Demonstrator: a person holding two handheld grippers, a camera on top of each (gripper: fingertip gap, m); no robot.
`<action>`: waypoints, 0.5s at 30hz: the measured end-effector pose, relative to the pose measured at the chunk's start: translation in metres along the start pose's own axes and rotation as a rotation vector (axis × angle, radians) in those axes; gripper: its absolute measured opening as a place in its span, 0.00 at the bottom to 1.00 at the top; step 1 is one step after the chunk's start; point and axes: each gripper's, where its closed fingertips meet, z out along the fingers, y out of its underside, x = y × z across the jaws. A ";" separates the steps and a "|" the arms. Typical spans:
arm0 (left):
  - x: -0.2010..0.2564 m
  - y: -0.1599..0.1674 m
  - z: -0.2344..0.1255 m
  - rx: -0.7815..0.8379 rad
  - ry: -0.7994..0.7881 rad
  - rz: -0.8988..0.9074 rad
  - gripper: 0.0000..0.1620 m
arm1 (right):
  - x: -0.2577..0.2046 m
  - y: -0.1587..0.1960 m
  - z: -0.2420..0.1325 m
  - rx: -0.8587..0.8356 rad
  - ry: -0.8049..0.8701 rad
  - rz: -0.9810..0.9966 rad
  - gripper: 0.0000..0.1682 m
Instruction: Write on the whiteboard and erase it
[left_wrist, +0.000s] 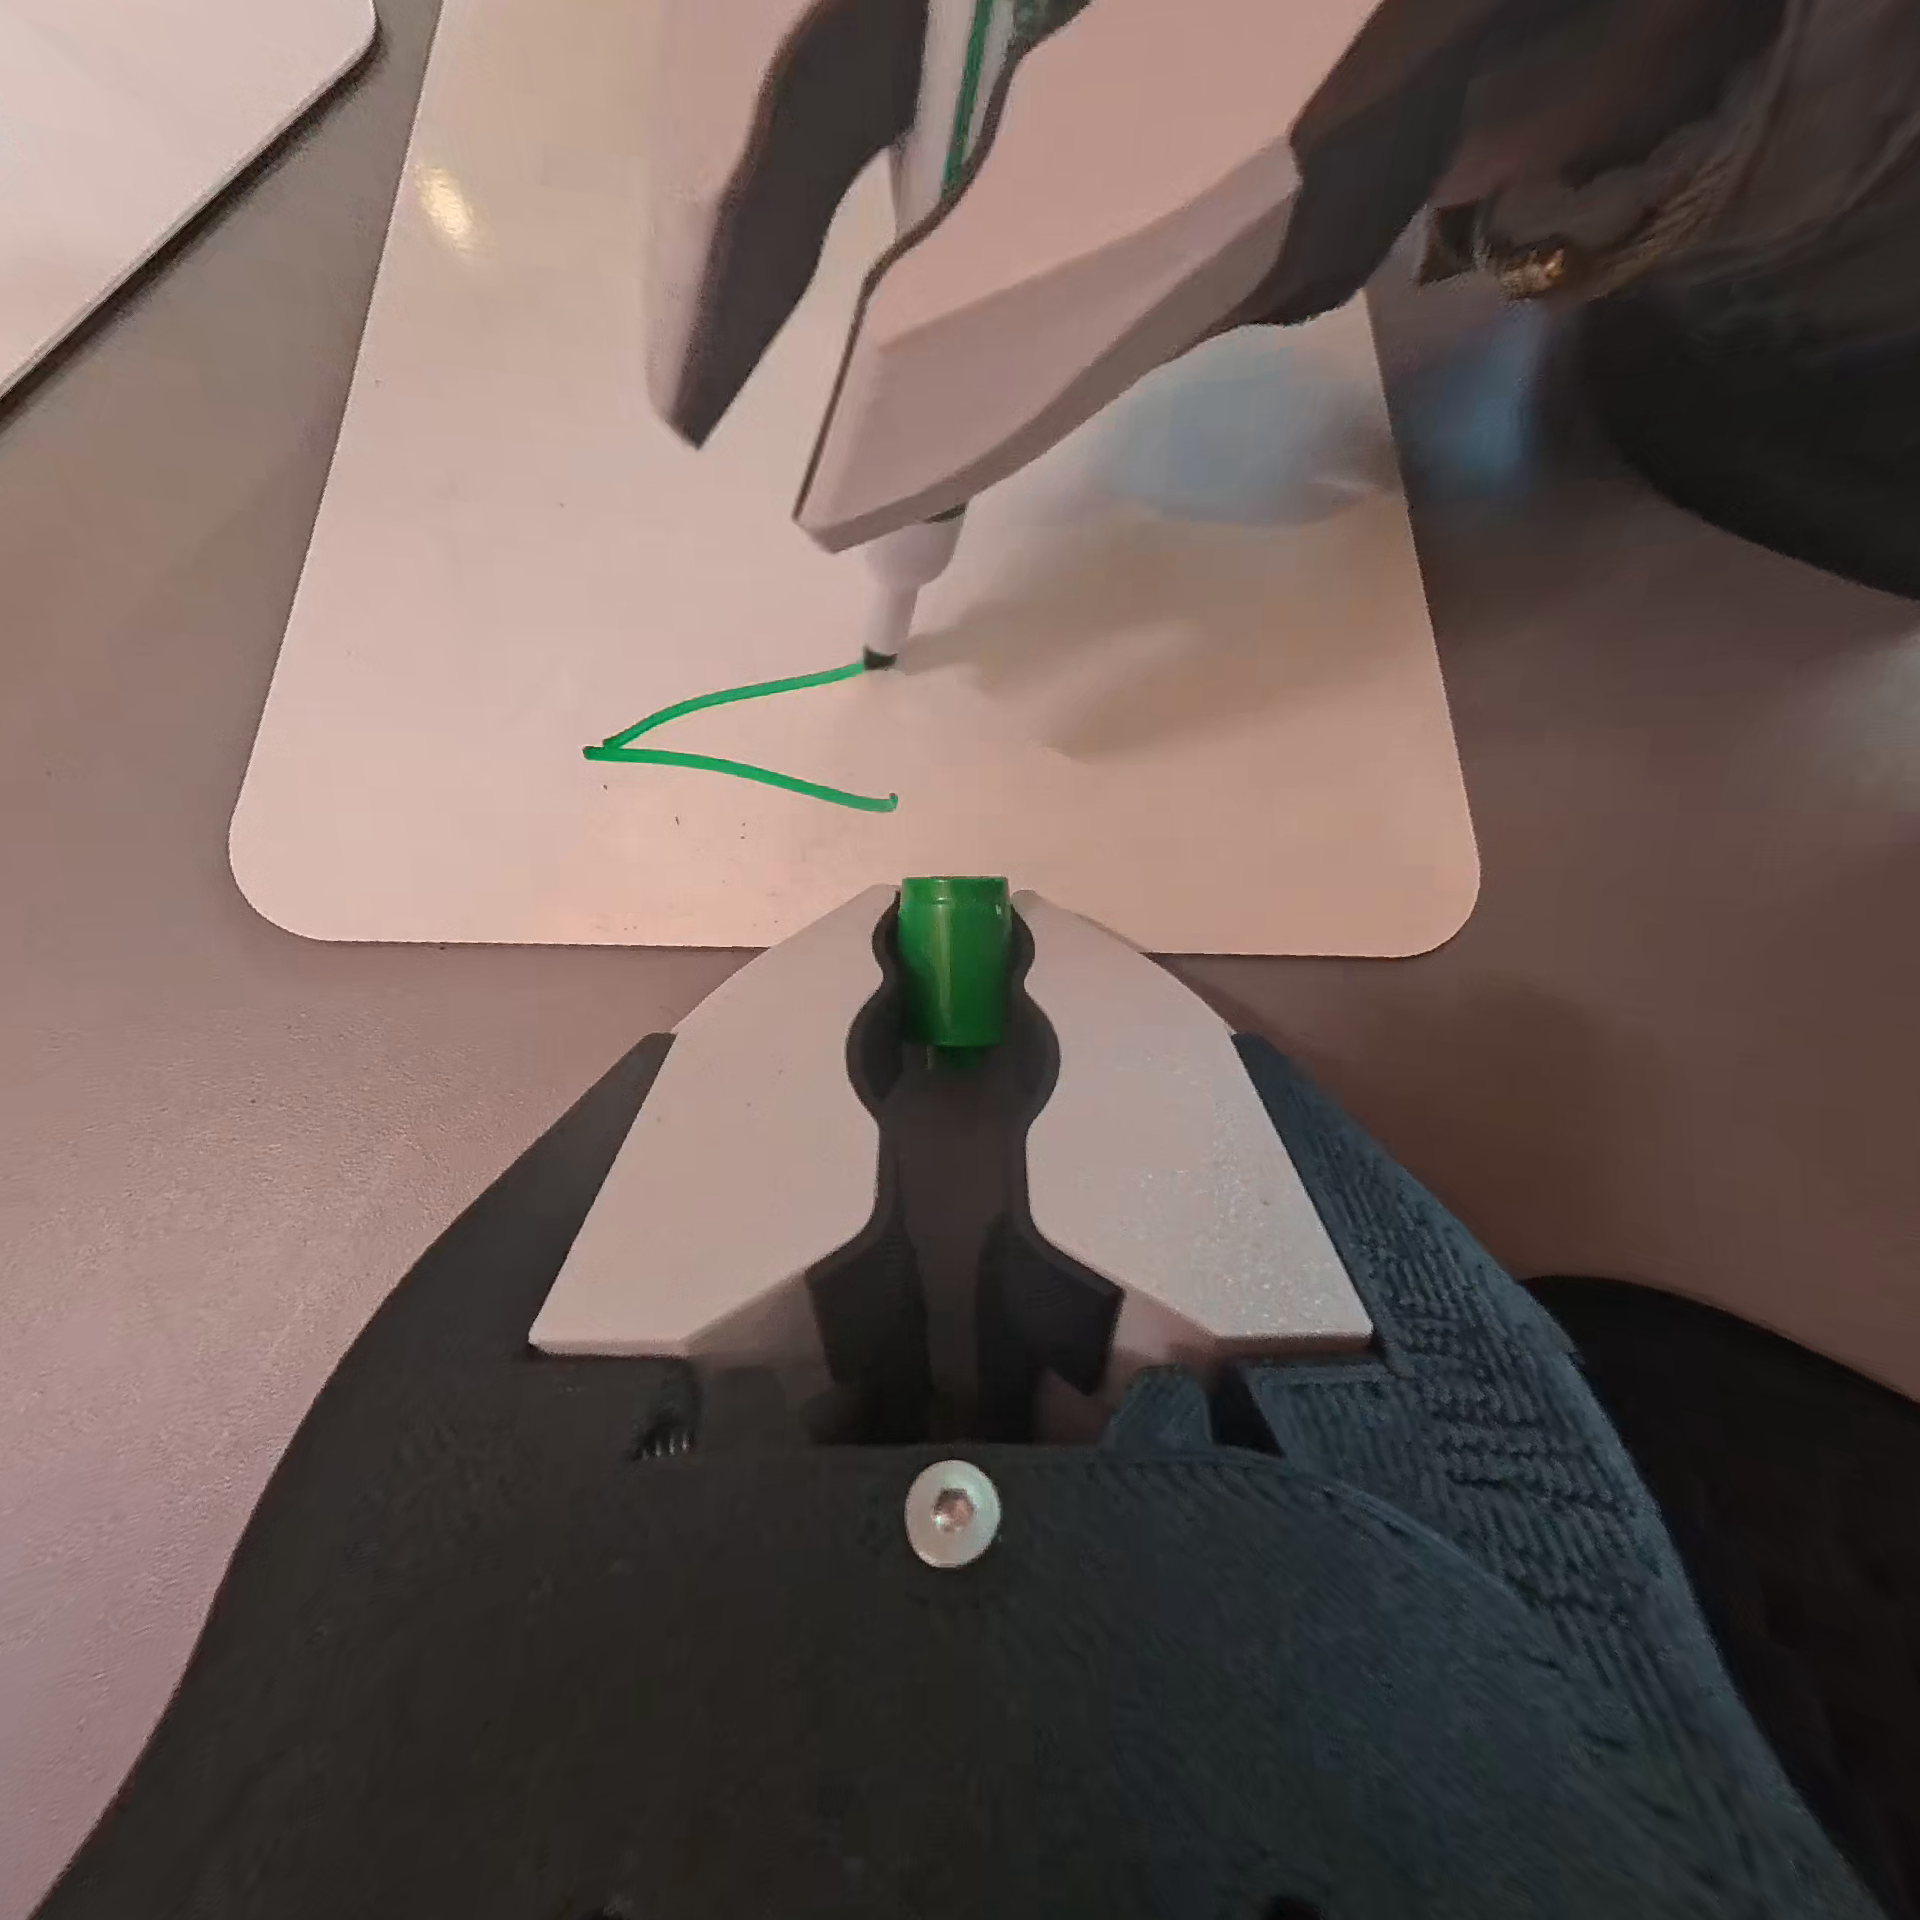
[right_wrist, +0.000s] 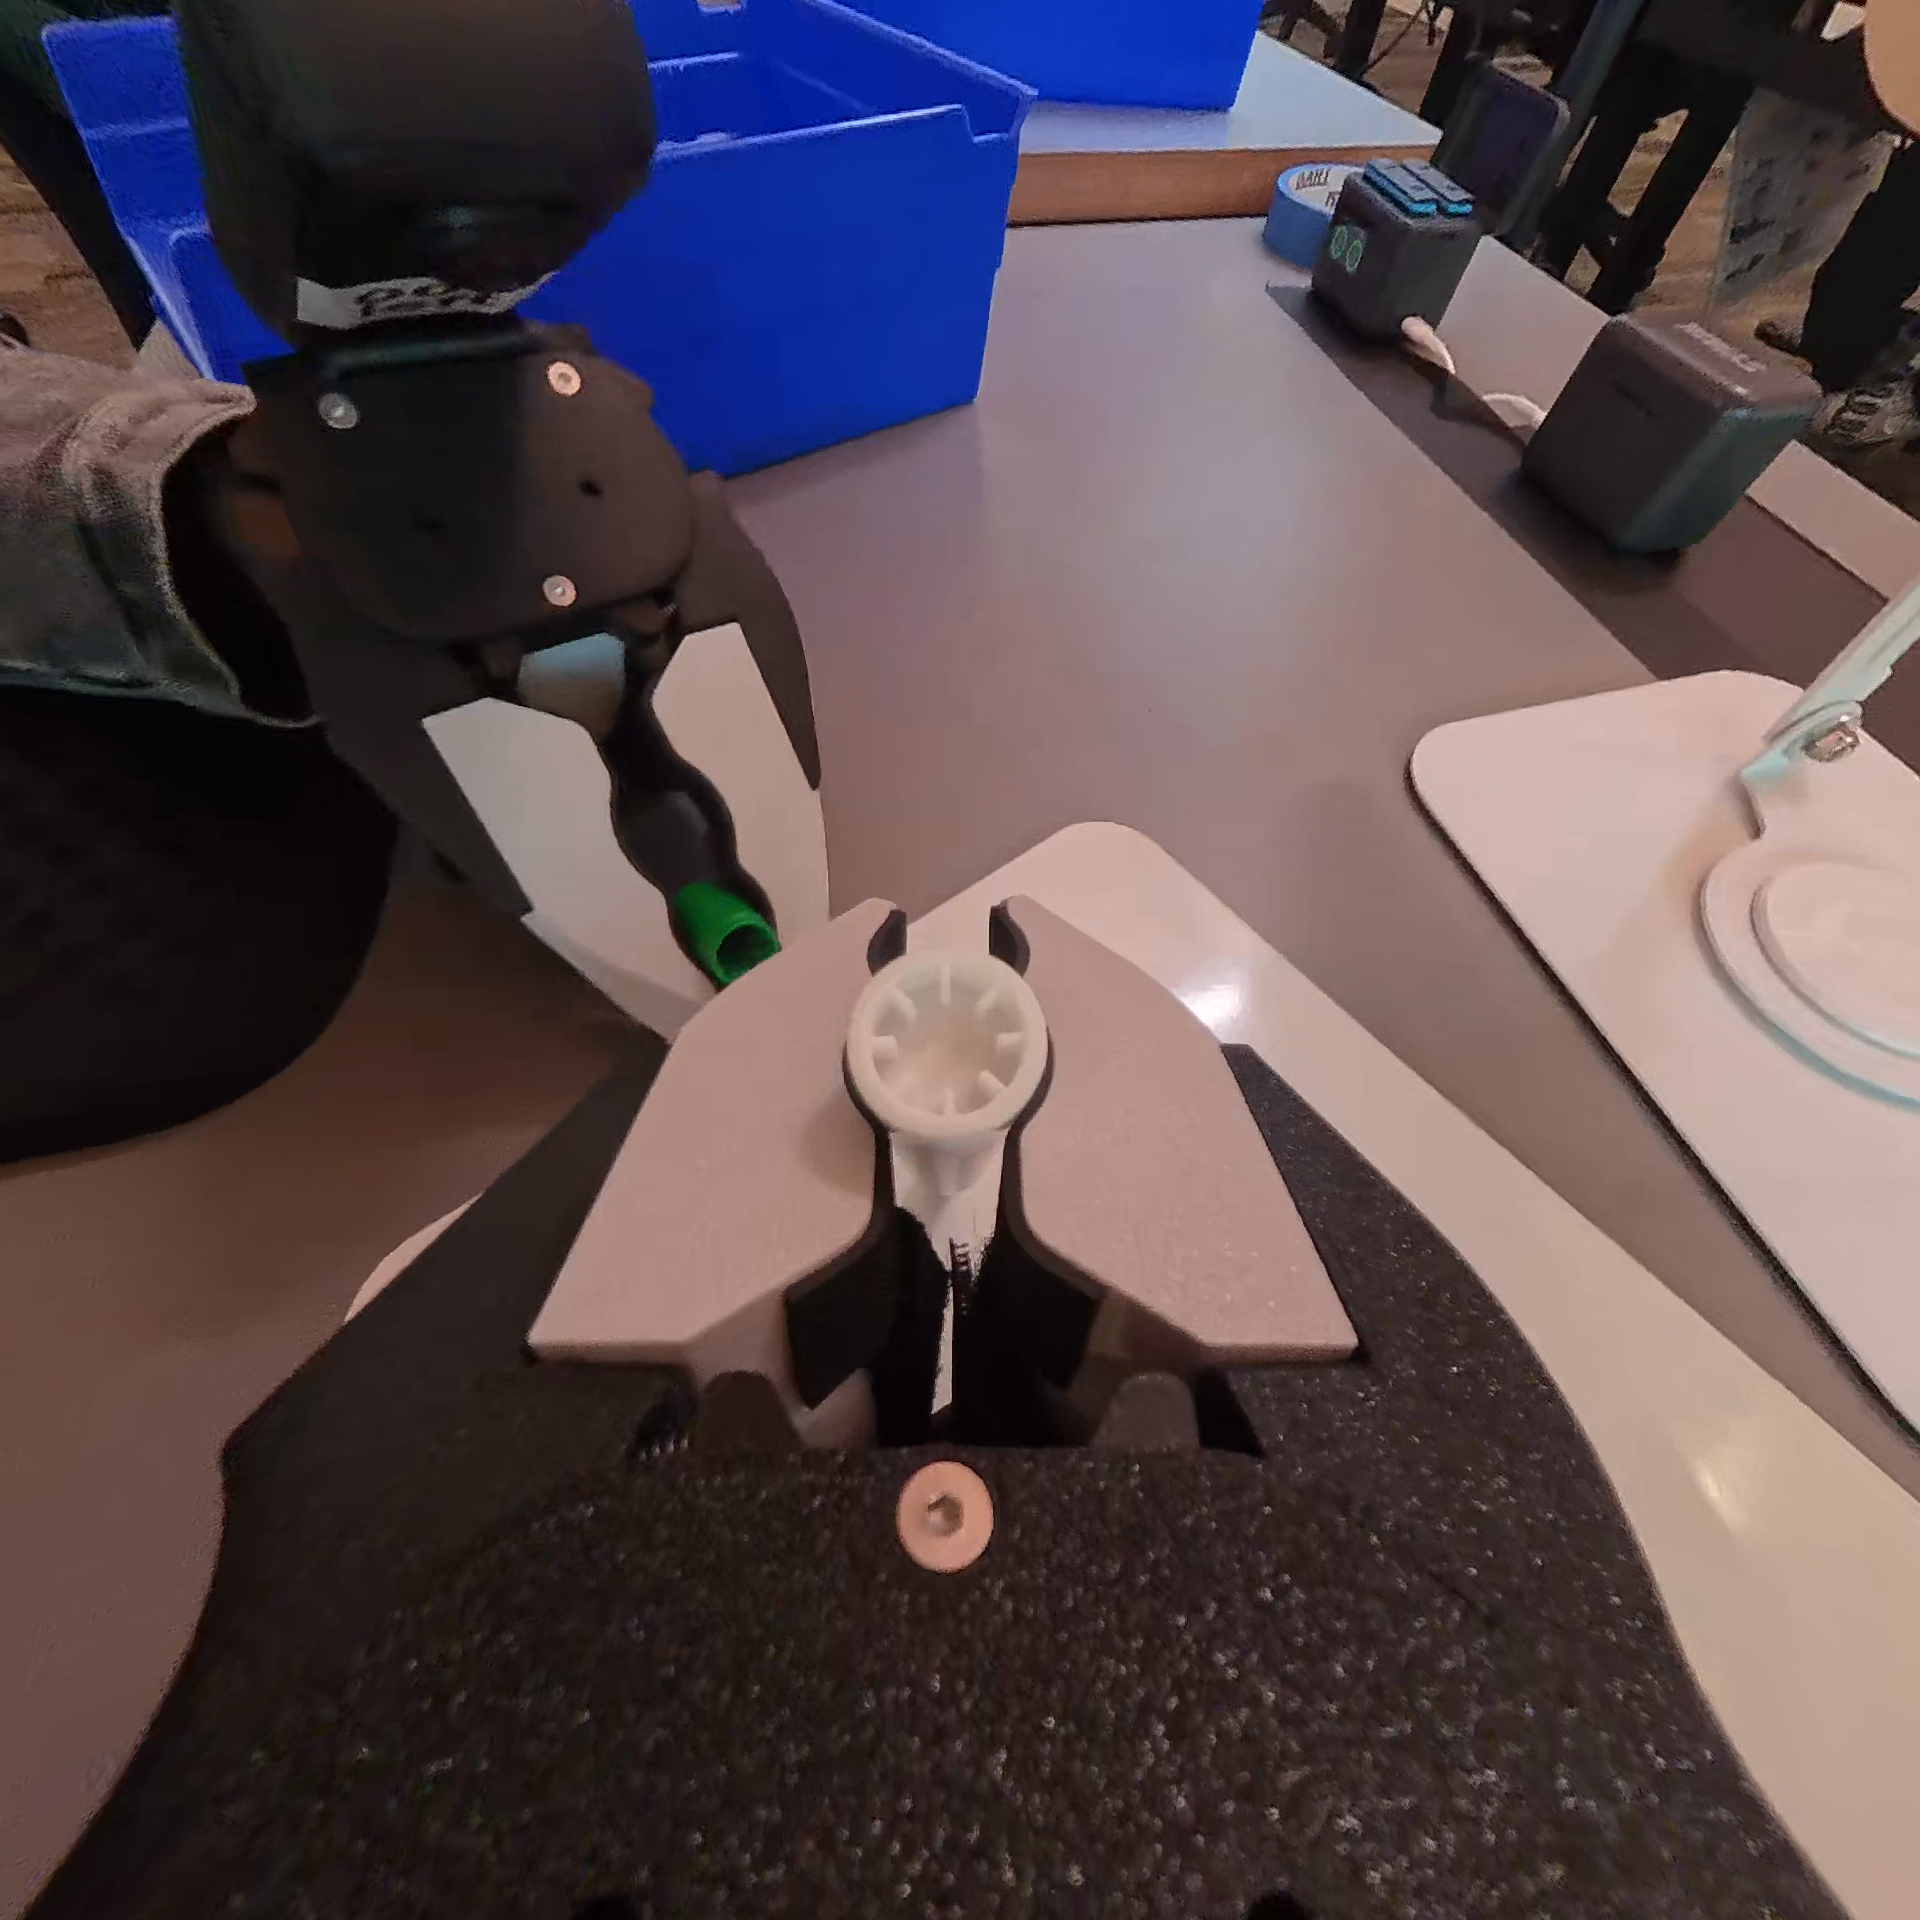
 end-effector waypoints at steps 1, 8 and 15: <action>0.000 0.000 0.000 0.000 -0.001 0.002 0.10 | 0.000 -0.001 0.000 0.004 0.002 -0.005 0.09; 0.001 0.000 0.000 0.000 0.001 0.005 0.10 | -0.003 -0.018 0.028 0.073 -0.035 -0.014 0.10; 0.002 0.000 0.000 -0.001 0.002 0.013 0.10 | 0.022 -0.015 0.017 0.071 0.039 -0.002 0.09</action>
